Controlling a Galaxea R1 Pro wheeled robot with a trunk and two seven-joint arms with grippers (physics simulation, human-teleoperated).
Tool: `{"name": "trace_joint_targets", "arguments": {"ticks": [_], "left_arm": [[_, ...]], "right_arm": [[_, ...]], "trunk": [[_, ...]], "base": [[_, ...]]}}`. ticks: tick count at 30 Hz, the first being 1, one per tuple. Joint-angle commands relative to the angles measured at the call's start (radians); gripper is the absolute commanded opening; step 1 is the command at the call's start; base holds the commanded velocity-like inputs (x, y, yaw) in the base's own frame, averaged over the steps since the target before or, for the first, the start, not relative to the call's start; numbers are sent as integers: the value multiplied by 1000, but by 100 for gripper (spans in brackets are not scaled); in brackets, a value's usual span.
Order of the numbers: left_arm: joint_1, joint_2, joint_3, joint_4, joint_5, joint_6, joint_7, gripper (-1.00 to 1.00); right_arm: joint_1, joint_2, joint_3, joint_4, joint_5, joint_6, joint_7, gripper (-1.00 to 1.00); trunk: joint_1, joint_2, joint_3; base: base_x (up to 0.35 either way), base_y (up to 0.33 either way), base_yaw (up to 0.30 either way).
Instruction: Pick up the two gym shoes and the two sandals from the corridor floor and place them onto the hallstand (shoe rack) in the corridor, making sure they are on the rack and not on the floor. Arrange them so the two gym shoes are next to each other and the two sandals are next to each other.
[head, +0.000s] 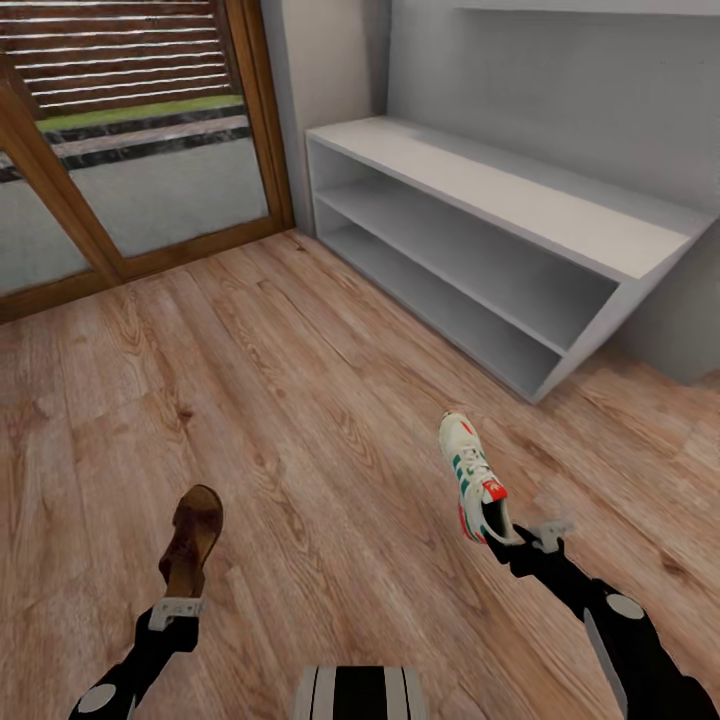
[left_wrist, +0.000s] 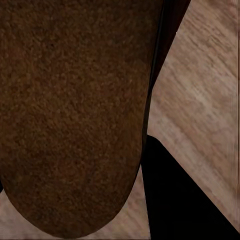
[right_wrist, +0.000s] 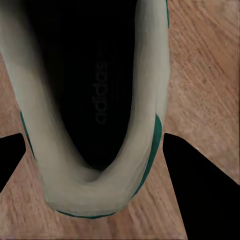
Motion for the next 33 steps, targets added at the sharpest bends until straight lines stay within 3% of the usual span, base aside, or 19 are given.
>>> {"name": "trace_joint_targets", "arguments": {"ticks": [1,2,5,10,15,20,33], "left_arm": [[15,-6,8,1,-8,-22,-6,-100],[28,-7,10,5,-1,-44,-5,-100],[45,-6,14,35,3,-78,28,-100],[93,-7,15,69,7,-171,135,-100],[117,-8,16,91,8,-229,189,-100],[122,-7,17,109,21,-241,198,-100],[124,-2,17,154,41,-246,199,-100]], "right_arm": [[7,4,-10,89,4,-91,-9,-100],[11,6,-13,185,3,-191,-41,-100],[14,6,-15,345,2,-367,-129,-100],[22,0,-16,556,1,-575,-212,-100],[28,-3,-17,711,1,-717,-232,-100],[29,-20,-17,804,-2,-750,-235,-100],[29,-27,-17,830,-4,-756,-238,-100]], "trunk": [[-1,0,5],[-1,0,10],[-2,1,27],[-5,2,54],[-7,3,81],[-9,4,108],[-15,7,177]], "base": [[0,0,0],[0,0,0],[0,0,0],[0,0,-5],[0,0,-43],[0,0,-58],[0,0,-42]]}}
